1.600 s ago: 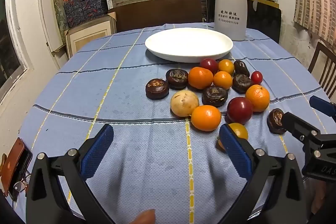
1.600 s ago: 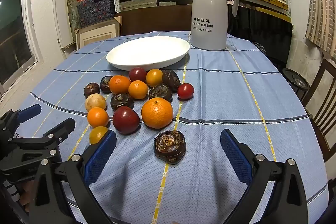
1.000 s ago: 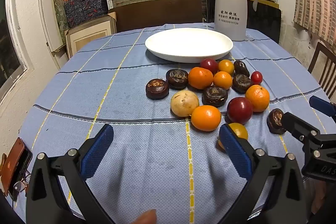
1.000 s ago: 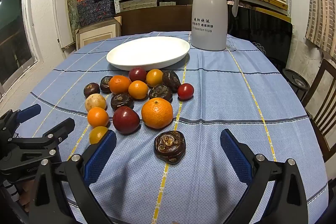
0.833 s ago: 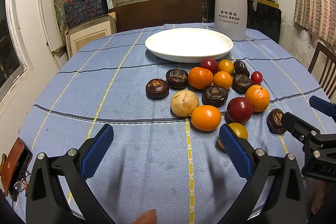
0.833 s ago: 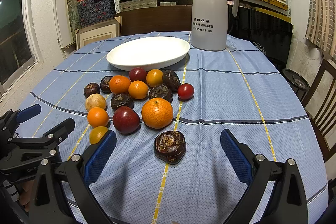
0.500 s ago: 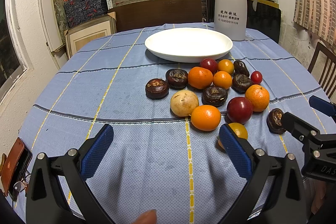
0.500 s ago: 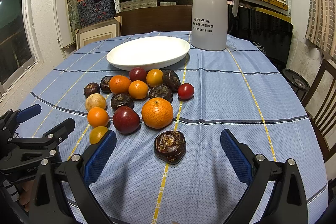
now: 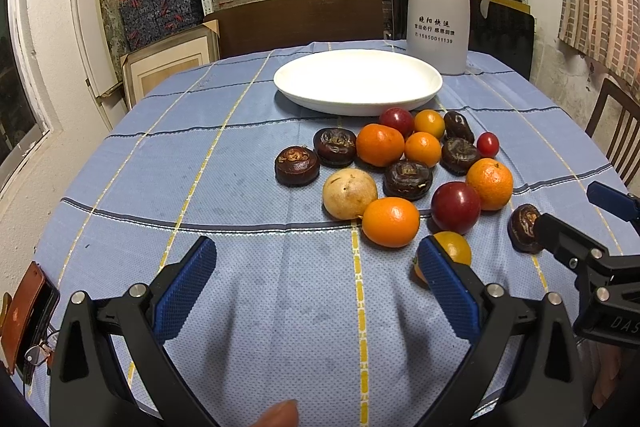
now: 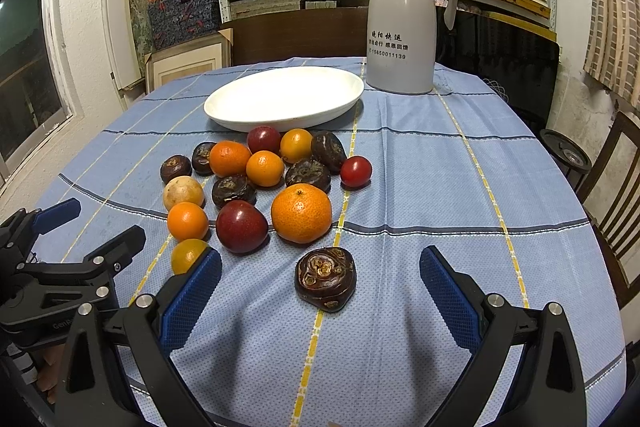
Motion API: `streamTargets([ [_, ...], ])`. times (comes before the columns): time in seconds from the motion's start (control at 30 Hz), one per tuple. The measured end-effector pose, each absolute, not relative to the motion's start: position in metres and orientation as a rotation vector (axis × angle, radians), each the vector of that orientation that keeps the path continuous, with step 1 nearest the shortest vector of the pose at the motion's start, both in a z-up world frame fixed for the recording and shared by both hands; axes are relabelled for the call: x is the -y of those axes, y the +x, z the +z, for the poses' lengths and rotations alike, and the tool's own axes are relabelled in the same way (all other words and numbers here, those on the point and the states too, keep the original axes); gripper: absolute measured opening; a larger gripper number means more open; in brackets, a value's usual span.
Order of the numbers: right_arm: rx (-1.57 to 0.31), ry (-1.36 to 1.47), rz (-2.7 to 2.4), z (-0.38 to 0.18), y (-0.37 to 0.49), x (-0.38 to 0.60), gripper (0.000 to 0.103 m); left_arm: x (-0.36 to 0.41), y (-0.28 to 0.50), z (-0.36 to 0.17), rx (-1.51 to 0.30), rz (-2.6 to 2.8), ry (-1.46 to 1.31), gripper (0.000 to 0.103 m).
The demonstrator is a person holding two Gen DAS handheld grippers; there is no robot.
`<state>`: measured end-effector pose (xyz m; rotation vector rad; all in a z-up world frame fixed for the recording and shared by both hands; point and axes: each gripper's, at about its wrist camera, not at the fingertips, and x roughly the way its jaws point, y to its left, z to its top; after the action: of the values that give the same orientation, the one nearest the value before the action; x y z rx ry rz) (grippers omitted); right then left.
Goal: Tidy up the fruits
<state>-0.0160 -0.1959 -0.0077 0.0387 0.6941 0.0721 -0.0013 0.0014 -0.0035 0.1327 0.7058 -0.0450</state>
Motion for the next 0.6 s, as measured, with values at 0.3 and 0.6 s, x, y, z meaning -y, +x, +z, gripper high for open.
streamTargets([
  [0.3,-0.698,0.040,0.073,-0.0096,-0.0132,0.1948,0.100,0.0029,-0.0008,-0.0045,-0.708,-0.046,0.132,0.099],
  [0.6,-0.685,0.032,0.078,-0.0090,-0.0158,0.1931,0.100,0.0052,0.0019,-0.0079,-0.718,-0.048,0.134,0.099],
])
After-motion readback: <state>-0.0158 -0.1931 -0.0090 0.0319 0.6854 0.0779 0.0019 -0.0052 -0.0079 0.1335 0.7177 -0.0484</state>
